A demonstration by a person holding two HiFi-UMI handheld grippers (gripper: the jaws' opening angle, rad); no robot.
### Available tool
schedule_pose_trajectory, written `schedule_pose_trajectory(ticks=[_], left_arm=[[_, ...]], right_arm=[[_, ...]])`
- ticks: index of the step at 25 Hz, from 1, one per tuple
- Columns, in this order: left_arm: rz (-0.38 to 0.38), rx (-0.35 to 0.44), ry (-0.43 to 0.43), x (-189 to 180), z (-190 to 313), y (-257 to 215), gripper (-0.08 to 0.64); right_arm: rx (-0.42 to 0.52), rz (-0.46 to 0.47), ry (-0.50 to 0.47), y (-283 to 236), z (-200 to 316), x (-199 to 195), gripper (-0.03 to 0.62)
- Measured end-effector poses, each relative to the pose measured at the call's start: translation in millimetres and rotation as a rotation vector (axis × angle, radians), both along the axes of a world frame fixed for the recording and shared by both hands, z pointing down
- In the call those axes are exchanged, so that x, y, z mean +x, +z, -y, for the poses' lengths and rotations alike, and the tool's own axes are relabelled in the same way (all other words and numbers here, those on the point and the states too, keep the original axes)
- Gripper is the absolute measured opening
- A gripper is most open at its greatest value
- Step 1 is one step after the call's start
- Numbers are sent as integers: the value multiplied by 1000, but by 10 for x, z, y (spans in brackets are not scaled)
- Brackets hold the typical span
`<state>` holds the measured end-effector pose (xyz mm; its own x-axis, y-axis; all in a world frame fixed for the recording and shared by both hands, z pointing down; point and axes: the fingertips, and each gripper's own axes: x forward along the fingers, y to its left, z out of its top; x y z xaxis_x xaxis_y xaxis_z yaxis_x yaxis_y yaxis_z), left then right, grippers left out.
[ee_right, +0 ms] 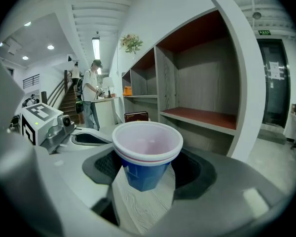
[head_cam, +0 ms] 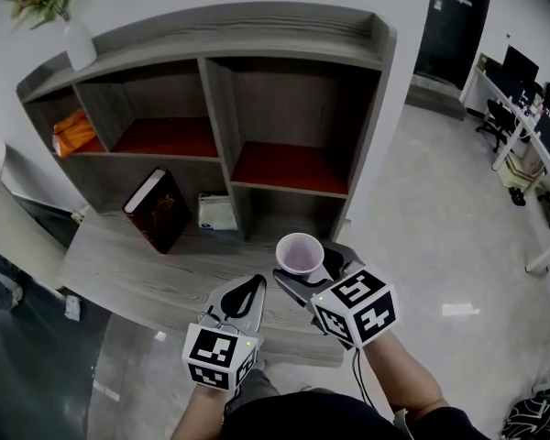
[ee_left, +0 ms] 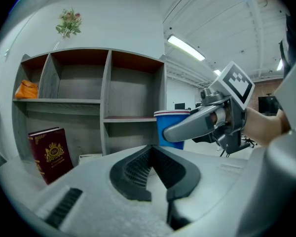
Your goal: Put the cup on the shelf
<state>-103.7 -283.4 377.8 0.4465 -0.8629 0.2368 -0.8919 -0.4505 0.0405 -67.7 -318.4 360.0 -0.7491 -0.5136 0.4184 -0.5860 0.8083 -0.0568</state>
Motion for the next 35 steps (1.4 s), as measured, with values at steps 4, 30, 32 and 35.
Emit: schedule_pose_trajectory(ticks=[4, 30, 32, 35], left_arm=[[6, 19, 28, -227, 268, -143, -8], [-38, 31, 203, -942, 1386, -339, -8], [-41, 28, 207, -972, 1425, -325, -8], [-46, 25, 205, -1015, 1474, -310, -8]], right_arm=[[17, -2, 26, -139, 281, -219, 305], [82, -33, 243, -697, 1768, -803, 308], [77, -35, 250, -684, 1828, -829, 308], [77, -39, 257, -674, 1913, -872, 308]])
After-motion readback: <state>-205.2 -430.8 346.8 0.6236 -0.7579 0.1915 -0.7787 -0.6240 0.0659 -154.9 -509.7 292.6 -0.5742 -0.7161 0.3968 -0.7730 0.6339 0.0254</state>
